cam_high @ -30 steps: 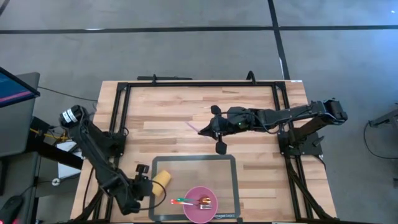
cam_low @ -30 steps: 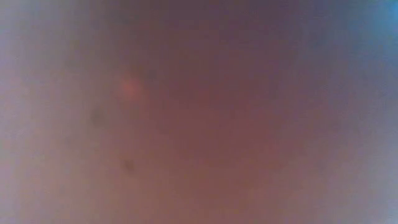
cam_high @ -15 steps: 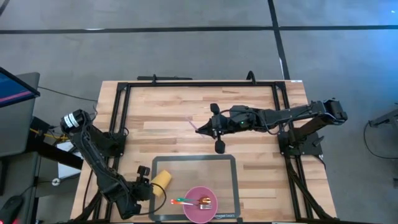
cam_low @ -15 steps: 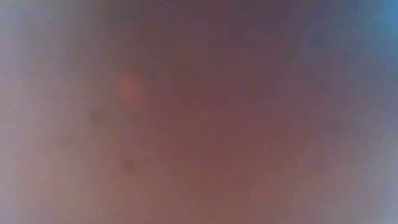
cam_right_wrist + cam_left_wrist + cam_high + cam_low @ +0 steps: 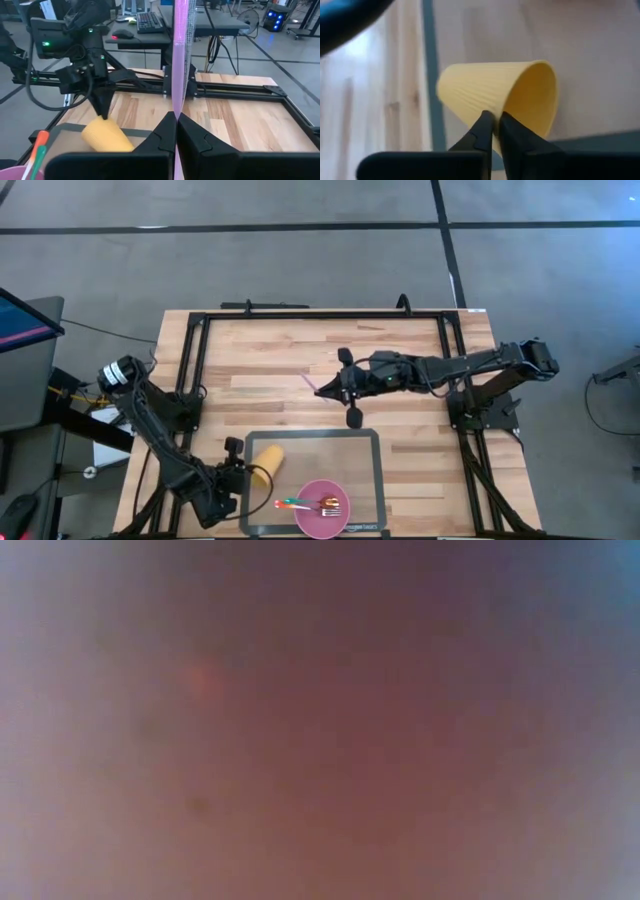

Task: Pick & Place Utensil
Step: Adjust the yellow cup on the transparent mat

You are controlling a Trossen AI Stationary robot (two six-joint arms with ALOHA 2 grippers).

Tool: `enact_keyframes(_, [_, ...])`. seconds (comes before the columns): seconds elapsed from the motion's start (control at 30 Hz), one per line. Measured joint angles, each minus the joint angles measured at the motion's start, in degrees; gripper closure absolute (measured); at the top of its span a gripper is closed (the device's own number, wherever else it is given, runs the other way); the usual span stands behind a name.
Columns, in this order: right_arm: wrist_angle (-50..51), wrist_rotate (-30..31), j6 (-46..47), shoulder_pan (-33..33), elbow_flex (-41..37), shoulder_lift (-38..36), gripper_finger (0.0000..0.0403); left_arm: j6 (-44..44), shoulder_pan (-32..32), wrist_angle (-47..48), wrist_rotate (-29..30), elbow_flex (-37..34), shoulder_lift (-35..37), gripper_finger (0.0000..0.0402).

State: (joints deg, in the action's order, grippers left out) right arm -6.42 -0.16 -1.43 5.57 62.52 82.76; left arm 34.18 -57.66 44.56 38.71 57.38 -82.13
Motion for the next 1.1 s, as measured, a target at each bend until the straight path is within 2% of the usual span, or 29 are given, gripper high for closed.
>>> enact_keyframes(0.1, [0.0, 0.0, 0.0, 0.6, 0.0, 0.0, 0.0402, 0.0, 0.7, -0.1, 1.7, 0.0, 0.4, 0.0385])
enact_keyframes(0.23, [0.0, 0.0, 0.0, 1.5, 0.0, 0.0, 0.0402, 1.6, 2.2, -0.6, 0.4, -0.1, 3.6, 0.0386])
enact_keyframes(0.47, [0.0, 0.0, 0.0, 1.9, 0.0, 0.0, 0.0402, 5.3, 10.3, -0.7, -9.6, 0.8, 14.8, 0.0391])
enact_keyframes(0.63, [0.3, 0.0, 0.0, 1.9, 0.0, 0.0, 0.0402, 5.3, 20.4, -0.5, -18.7, 0.8, 20.5, 0.0393])
enact_keyframes(0.9, [1.4, 0.0, 0.0, 1.9, 0.0, 0.0, 0.0402, 5.1, 36.1, 0.7, -38.0, -0.9, 18.7, 0.0393])
enact_keyframes(1.1, [1.9, 0.0, -0.2, 1.9, 0.0, 0.0, 0.0402, 4.6, 39.0, 0.5, -41.5, -1.1, 14.7, 0.0390])
